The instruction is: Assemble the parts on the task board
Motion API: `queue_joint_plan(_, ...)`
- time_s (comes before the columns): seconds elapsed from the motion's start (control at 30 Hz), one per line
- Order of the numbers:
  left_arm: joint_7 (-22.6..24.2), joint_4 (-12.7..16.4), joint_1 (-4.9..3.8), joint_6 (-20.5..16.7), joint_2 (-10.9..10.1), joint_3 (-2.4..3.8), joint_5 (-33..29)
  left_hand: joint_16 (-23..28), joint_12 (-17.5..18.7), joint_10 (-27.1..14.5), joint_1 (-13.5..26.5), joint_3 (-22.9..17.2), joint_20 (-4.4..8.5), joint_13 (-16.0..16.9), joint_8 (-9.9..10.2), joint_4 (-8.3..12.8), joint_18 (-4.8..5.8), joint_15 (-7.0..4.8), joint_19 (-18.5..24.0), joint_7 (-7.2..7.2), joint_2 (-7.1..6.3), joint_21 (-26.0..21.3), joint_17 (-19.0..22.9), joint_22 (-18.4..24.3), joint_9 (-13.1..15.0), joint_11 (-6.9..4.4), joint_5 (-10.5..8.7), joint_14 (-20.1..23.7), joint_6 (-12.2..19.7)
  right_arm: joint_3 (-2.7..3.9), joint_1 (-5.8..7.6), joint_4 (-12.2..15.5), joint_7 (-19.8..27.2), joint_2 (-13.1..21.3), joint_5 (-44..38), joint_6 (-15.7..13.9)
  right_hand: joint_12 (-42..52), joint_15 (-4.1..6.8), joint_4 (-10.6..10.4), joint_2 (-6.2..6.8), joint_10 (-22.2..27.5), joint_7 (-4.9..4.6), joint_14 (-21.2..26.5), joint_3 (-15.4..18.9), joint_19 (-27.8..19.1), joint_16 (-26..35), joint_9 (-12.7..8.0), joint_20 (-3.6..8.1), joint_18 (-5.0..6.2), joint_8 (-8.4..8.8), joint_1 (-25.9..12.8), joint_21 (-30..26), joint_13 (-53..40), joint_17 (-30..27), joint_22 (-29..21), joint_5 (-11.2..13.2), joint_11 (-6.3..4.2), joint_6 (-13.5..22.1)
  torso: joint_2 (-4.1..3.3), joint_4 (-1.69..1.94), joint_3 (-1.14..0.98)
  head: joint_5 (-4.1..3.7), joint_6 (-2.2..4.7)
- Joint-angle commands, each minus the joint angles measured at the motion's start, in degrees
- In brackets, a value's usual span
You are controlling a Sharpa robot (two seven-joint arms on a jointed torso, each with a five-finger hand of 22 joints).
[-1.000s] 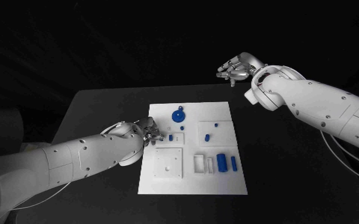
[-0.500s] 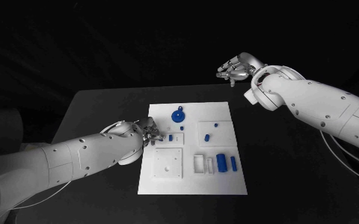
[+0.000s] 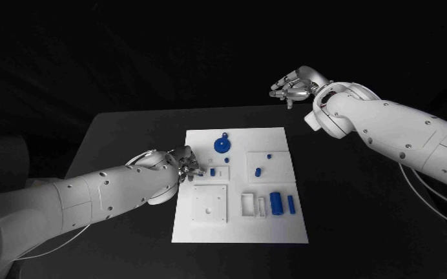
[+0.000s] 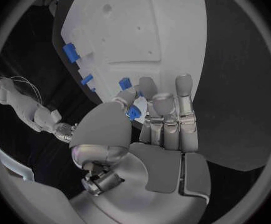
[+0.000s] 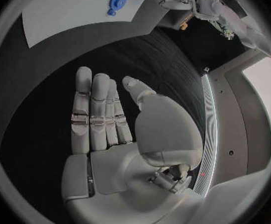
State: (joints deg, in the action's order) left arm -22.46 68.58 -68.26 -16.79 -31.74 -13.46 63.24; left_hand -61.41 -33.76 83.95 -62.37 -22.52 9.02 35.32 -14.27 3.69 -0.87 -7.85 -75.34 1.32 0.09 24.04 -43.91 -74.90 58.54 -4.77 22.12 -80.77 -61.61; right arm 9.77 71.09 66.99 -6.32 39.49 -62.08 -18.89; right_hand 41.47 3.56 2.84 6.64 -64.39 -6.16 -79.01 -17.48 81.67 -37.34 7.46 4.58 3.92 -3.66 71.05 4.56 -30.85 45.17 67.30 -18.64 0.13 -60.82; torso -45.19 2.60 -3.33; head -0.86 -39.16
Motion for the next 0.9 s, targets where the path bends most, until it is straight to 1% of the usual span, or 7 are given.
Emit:
queue_joint_plan(0.03,-1.1,-0.3,0.52,2.4,0.1,-0.38,-0.7,0.2,0.2,0.3,-1.0,-1.2,-0.11,0.0,-0.1,1.0,0.08,0.05,0.0,-2.24,0.52,-0.1,0.1,-1.0,-0.2,-0.07,-0.18,-0.1,-1.7,0.03,-0.02,0.1,0.2,0.0,-0.1,0.7,0.2,-0.05,-0.2,0.24,-0.3,-0.02,-0.5,0.0,0.4,0.1,-0.1,0.02,0.42,0.06,0.1,-0.3,0.0,0.0,0.0,-0.4,-0.06,0.4,-0.02,-0.02,-0.05,-0.08,0.01)
queue_joint_plan(0.23,-0.8,-0.5,0.52,2.4,0.3,-0.38,-1.0,0.3,0.2,0.3,0.1,0.0,-0.09,0.0,-0.1,-0.5,0.22,0.01,0.0,-2.55,-0.25,-0.2,0.2,-1.0,-0.4,-0.19,-0.35,-0.1,-2.0,0.03,-0.02,0.0,0.2,0.0,-0.1,0.7,0.2,-0.05,-0.2,0.24,-0.3,-0.02,-0.5,0.0,0.4,0.1,-0.1,0.02,0.42,0.06,0.1,-0.3,0.0,0.0,0.0,-0.4,-0.06,0.4,-0.01,-0.05,-0.05,-0.09,0.01)
queue_joint_plan(0.5,-0.7,-0.7,0.52,2.2,0.4,-0.38,-1.1,0.4,0.2,0.3,1.1,2.3,0.04,0.0,0.0,-2.8,0.48,-0.10,-0.1,-2.93,-2.11,-0.4,0.4,-1.0,-0.9,-0.36,-1.08,-0.1,-2.4,0.03,-0.02,0.0,0.2,0.0,-0.1,0.7,0.2,-0.05,-0.2,0.24,-0.3,-0.02,-0.5,0.0,0.4,0.1,-0.1,0.02,0.42,0.06,0.1,-0.3,0.0,0.0,0.0,-0.4,-0.06,0.4,-0.03,-0.01,-0.04,-0.17,-0.01)
queue_joint_plan(0.6,-0.6,-0.9,0.52,2.1,0.4,-0.38,-1.2,0.4,0.1,0.3,1.4,3.0,0.06,0.0,0.0,-3.7,0.54,-0.12,-0.2,-3.00,-2.45,-0.6,0.5,-0.9,-1.0,-0.37,-2.02,0.0,-2.6,0.03,-0.03,-0.1,0.2,0.0,-0.1,0.7,0.2,-0.05,-0.2,0.24,-0.3,-0.02,-0.5,0.0,0.4,0.1,-0.1,0.02,0.42,0.06,0.1,-0.3,0.0,0.0,0.0,-0.4,-0.06,0.4,-0.02,0.01,-0.03,-0.24,0.03)
queue_joint_plan(0.67,-0.6,-0.9,0.52,2.0,0.3,-0.38,-1.2,0.5,0.1,0.3,1.6,3.4,0.07,0.0,0.0,-4.1,0.56,-0.12,-0.2,-2.99,-2.32,-0.6,0.5,-0.9,-1.0,-0.38,-4.45,0.0,-2.7,0.03,-0.04,-0.1,0.2,0.0,0.0,0.6,0.2,-0.06,-0.3,0.37,-0.2,-0.04,-0.4,0.0,0.4,0.2,-0.1,0.02,0.40,0.06,0.1,-0.2,0.0,0.0,-0.2,-0.4,-0.04,0.4,-0.01,0.01,-0.01,-0.23,-0.01)
queue_joint_plan(0.83,-0.4,-1.0,0.52,1.6,0.3,-0.38,-1.2,0.4,0.0,0.2,1.4,4.6,0.11,0.0,0.0,-5.2,0.60,-0.16,-0.3,-3.02,-2.63,-0.8,0.5,-1.0,-1.1,-0.39,-4.96,0.0,-2.7,0.03,-0.08,-0.1,0.2,-0.1,0.0,0.7,0.2,-0.05,-0.3,0.32,-0.3,-0.09,-0.5,0.0,0.4,0.1,-0.1,0.02,0.42,0.07,0.2,-0.2,0.0,0.0,-0.2,-0.4,-0.04,0.6,-0.05,0.06,-0.01,-0.25,-0.05)
queue_joint_plan(0.9,-0.3,-1.0,0.52,1.4,0.3,-0.38,-1.2,0.4,0.0,0.2,1.2,4.6,0.11,0.0,0.0,-5.2,0.60,-0.16,-0.3,-3.04,-2.67,-0.8,0.5,-1.0,-1.1,-0.40,-5.01,0.0,-2.7,0.03,-0.10,-0.1,0.1,-0.1,0.0,0.7,0.2,-0.05,-0.2,0.33,-0.3,-0.13,-0.5,0.0,0.4,0.1,-0.1,0.03,0.42,0.09,0.2,-0.2,0.0,0.0,-0.2,-0.4,-0.03,0.8,-0.03,0.02,0.00,-0.24,-0.06)
